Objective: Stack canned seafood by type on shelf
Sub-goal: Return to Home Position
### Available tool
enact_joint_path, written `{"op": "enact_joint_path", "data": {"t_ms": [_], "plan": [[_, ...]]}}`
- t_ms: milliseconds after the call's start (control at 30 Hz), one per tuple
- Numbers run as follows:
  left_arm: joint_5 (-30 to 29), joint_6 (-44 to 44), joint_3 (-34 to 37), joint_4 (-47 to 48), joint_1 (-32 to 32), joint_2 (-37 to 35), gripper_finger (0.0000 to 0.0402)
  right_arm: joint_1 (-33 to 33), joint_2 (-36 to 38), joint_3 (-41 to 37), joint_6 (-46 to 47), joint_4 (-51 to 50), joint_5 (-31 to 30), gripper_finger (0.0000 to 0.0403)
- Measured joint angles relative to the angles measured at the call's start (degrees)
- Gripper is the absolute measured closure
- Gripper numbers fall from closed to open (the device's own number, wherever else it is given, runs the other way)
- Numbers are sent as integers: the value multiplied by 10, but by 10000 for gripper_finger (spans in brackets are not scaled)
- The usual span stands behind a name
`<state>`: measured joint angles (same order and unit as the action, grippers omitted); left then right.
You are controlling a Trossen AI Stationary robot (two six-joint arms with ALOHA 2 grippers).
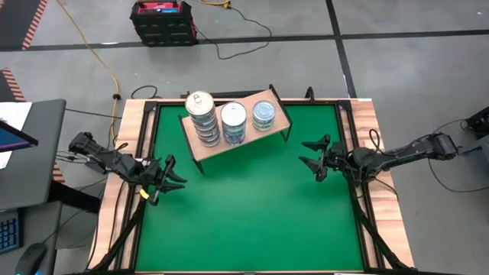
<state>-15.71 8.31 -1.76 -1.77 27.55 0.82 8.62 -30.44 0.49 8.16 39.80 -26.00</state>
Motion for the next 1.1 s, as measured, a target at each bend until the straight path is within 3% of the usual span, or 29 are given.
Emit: {"op": "enact_joint_path", "data": {"t_ms": [667, 1100], "plan": [[-11, -7, 2, 5, 0, 4, 339, 0, 0, -1, -1, -340, 0, 72], [-11, -9, 3, 6, 20, 4, 339, 0, -3, -1, -2, -350, 1, 72]]}}
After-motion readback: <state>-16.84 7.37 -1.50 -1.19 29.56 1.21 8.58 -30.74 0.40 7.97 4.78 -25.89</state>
